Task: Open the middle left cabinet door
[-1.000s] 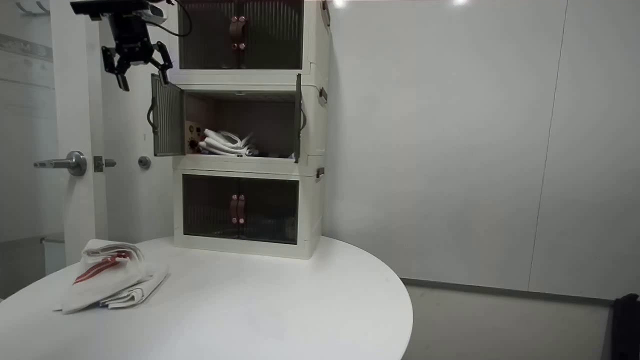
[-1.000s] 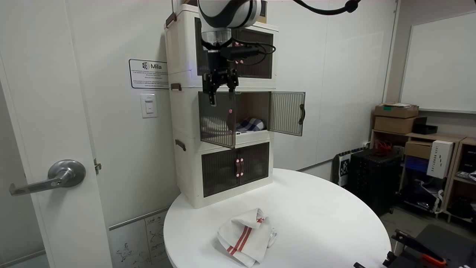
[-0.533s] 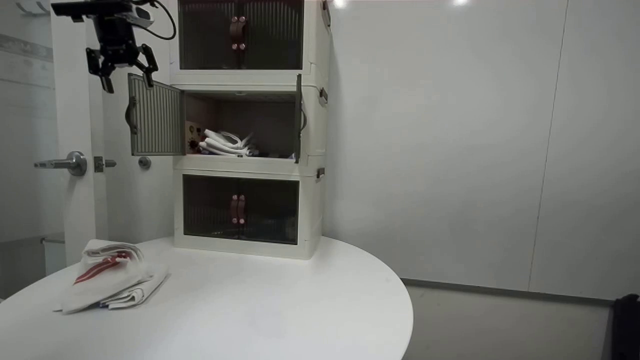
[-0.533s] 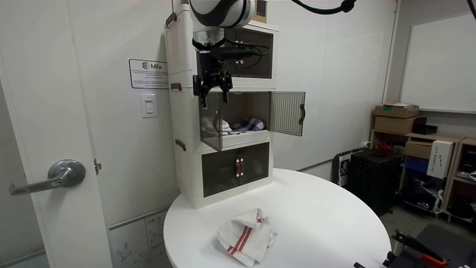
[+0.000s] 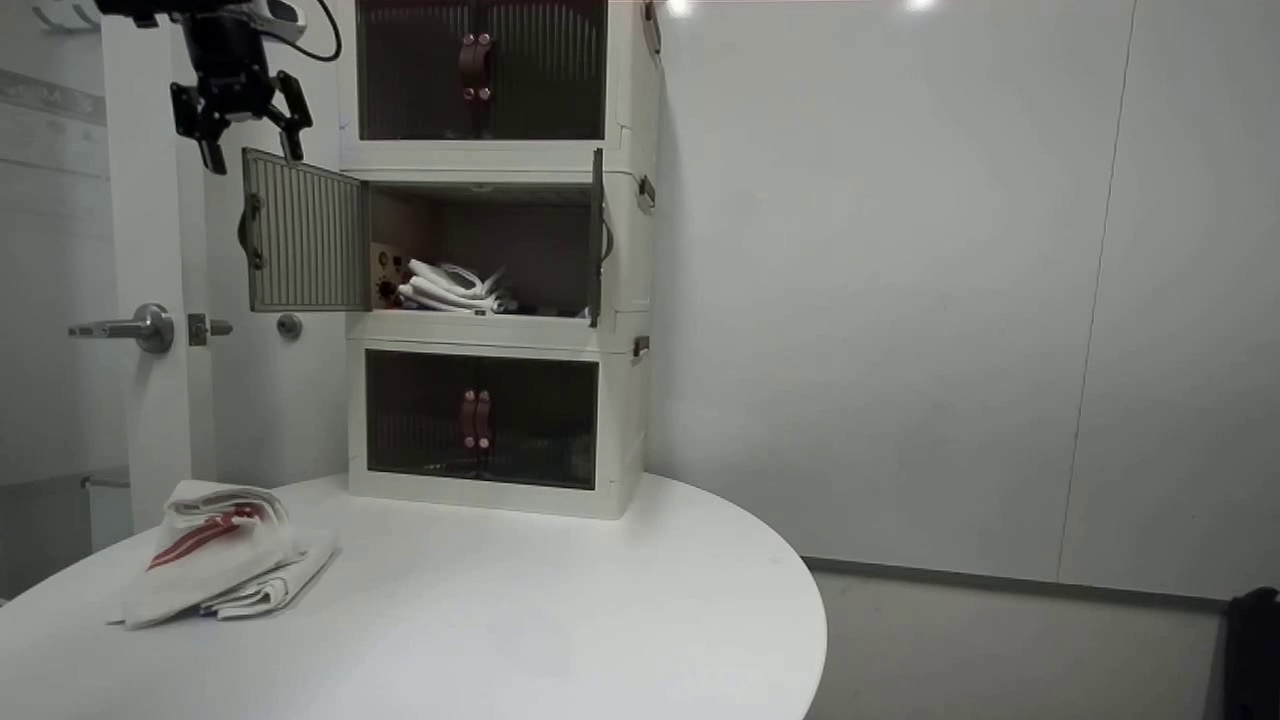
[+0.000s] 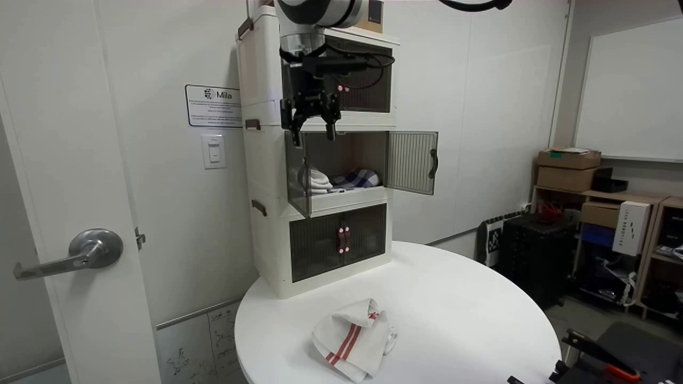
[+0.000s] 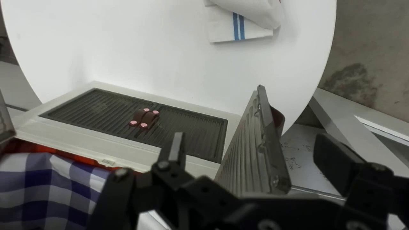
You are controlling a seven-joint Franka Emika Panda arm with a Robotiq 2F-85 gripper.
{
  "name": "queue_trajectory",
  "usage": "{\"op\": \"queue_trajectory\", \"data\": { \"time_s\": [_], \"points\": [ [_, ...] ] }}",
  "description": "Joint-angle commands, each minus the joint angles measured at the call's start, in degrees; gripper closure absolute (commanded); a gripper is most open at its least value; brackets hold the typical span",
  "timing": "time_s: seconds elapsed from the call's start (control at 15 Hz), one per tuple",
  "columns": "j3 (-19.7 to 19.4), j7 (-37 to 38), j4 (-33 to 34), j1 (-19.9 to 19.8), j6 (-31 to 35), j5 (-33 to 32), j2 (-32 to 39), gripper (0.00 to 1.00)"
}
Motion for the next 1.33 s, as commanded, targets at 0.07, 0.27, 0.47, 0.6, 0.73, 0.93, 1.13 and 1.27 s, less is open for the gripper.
{"op": "queue_trajectory", "data": {
  "time_s": [0.07,0.27,0.47,0.6,0.73,0.93,1.13,1.27],
  "points": [
    [-1.06,2.2,0.03,-1.12,-5.65,0.86,-5.15,0.0],
    [-0.65,1.48,0.34,-2.06,-6.56,1.52,-7.68,0.0],
    [-0.44,0.38,-0.58,-2.81,-5.16,2.45,-10.4,0.0],
    [-0.7,-0.05,-0.89,-3.21,-5.1,1.45,-11.22,0.0],
    [-1.04,0.48,-1.3,-3.91,-5.67,1.14,-11.7,0.0],
    [-1.78,0.69,-4.83,-5.58,-4.71,-0.03,-13.73,0.0],
    [-2.4,1.0,-10.13,-7.09,-3.58,-1.08,-16.36,0.0],
    [-2.66,1.16,-14.2,-8.02,-2.9,-1.37,-18.53,0.0]
  ]
}}
